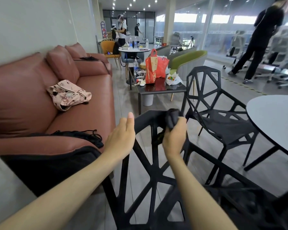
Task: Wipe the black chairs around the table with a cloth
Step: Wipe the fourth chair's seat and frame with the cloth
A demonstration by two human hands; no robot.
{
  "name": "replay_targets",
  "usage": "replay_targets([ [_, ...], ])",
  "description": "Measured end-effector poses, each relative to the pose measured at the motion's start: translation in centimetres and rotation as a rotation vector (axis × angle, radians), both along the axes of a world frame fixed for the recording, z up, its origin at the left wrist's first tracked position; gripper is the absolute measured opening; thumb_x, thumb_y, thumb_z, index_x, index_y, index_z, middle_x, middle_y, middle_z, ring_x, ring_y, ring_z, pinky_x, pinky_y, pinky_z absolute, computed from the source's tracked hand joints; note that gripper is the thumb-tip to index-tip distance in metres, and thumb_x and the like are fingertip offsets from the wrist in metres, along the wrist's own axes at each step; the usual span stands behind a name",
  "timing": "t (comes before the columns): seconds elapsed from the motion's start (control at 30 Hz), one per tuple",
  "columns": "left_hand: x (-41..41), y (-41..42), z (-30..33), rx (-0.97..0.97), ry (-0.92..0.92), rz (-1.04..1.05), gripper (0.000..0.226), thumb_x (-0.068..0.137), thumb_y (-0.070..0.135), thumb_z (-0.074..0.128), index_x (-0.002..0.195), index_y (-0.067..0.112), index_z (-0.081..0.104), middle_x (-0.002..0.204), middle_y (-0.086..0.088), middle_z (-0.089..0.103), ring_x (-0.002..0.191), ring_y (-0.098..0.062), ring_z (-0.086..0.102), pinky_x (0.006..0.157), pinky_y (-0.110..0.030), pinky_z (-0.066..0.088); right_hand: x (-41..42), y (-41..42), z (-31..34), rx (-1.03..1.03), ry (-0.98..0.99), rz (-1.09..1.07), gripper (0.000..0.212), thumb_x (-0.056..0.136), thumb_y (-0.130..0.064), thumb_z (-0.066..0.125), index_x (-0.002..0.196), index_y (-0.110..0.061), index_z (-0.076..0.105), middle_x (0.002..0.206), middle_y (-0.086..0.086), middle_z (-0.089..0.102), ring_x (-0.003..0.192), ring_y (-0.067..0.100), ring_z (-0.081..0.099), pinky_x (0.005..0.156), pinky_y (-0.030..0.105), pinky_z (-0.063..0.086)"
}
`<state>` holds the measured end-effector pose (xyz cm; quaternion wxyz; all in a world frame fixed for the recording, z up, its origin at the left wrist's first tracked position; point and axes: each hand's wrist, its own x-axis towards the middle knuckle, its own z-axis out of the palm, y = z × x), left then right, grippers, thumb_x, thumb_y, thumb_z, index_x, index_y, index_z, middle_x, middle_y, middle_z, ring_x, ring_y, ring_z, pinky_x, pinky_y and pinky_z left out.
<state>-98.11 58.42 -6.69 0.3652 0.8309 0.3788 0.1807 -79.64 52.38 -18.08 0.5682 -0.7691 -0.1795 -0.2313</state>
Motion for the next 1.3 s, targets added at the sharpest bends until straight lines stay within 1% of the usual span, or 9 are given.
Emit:
replay_targets([
  [0.2,-0.2,0.0,0.1,-0.011,-0.017,-0.037,0.064,0.108,0.058,0.008,0.147,0.021,0.043,0.118,0.005,0.042,0.109,-0.019,0.042,0.089,-0.034,0.025,-0.8,0.9,-0.6,-0.129,-0.286,0.054,0.026,0.087,0.003,0.064,0.108,-0.01,0.057,0.104,0.008,0.055,0.093,0.027,0.05,0.076,0.039,0.045],
  [0.33,-0.1,0.0,0.3,0.007,-0.002,-0.071,0.059,0.11,0.051,0.007,0.154,0.024,0.036,0.134,-0.001,0.05,0.122,-0.024,0.047,0.092,-0.034,0.026,3.3,-1.0,-1.6,0.017,0.041,-0.092,0.018,0.092,-0.008,0.062,0.105,-0.011,0.05,0.107,0.009,0.053,0.099,0.03,0.053,0.082,0.053,0.051],
  [0.43,0.2,0.0,0.2,0.014,0.005,-0.026,0.063,0.107,0.059,0.007,0.139,0.021,0.047,0.097,0.008,0.051,0.092,-0.019,0.047,0.085,-0.035,0.027,3.5,-0.7,-1.0,0.12,0.147,-0.075,0.018,0.095,-0.013,0.061,0.105,-0.015,0.046,0.108,0.008,0.053,0.098,0.029,0.055,0.084,0.056,0.052],
  [0.53,0.2,0.0,0.1,0.034,0.033,-0.003,0.066,0.106,0.063,0.007,0.127,0.018,0.05,0.085,0.011,0.044,0.082,-0.017,0.043,0.081,-0.037,0.027,0.3,1.5,0.5,0.0,-0.138,0.085,0.027,0.091,-0.007,0.063,0.11,-0.021,0.049,0.108,0.007,0.054,0.097,0.028,0.055,0.08,0.044,0.049],
  [0.67,-0.1,0.1,0.3,-0.025,-0.012,-0.026,0.065,0.107,0.061,0.009,0.137,0.018,0.048,0.106,0.002,0.051,0.094,-0.018,0.042,0.084,-0.035,0.027,0.4,1.6,0.9,-0.17,-0.355,0.079,0.031,0.086,0.0,0.064,0.112,-0.013,0.055,0.108,0.007,0.053,0.095,0.03,0.052,0.076,0.042,0.047],
  [0.83,-0.2,0.3,0.3,-0.068,-0.037,-0.037,0.066,0.106,0.063,0.01,0.14,0.021,0.048,0.115,0.002,0.052,0.104,-0.019,0.042,0.087,-0.036,0.029,3.7,-1.4,-1.9,-0.111,-0.042,-0.108,0.017,0.094,-0.011,0.061,0.105,-0.011,0.049,0.106,0.007,0.051,0.096,0.028,0.051,0.078,0.045,0.049],
  [1.0,0.0,0.4,0.0,-0.022,-0.032,-0.029,0.066,0.104,0.066,0.01,0.127,0.021,0.052,0.096,0.006,0.054,0.095,-0.019,0.048,0.08,-0.039,0.031,4.2,-6.6,-8.9,-0.105,0.312,-0.101,0.015,0.098,-0.013,0.059,0.105,-0.014,0.046,0.112,0.011,0.053,0.101,0.034,0.057,0.077,0.048,0.051],
  [1.2,0.0,0.3,-0.1,-0.018,-0.02,-0.021,0.065,0.103,0.068,0.011,0.127,0.023,0.05,0.094,0.01,0.051,0.104,-0.024,0.046,0.084,-0.039,0.029,3.9,-2.3,-2.0,0.141,0.19,0.004,0.014,0.099,-0.01,0.059,0.105,-0.013,0.046,0.105,0.005,0.052,0.09,0.014,0.051,0.079,0.03,0.044],
  [1.3,0.0,0.2,0.2,-0.066,-0.058,-0.026,0.07,0.102,0.07,0.01,0.139,0.025,0.048,0.095,0.013,0.047,0.104,-0.019,0.048,0.087,-0.036,0.027,4.3,-1.3,-0.4,0.116,0.109,0.014,0.017,0.098,-0.011,0.059,0.102,-0.017,0.044,0.106,0.008,0.052,0.093,0.023,0.053,0.08,0.035,0.047],
])
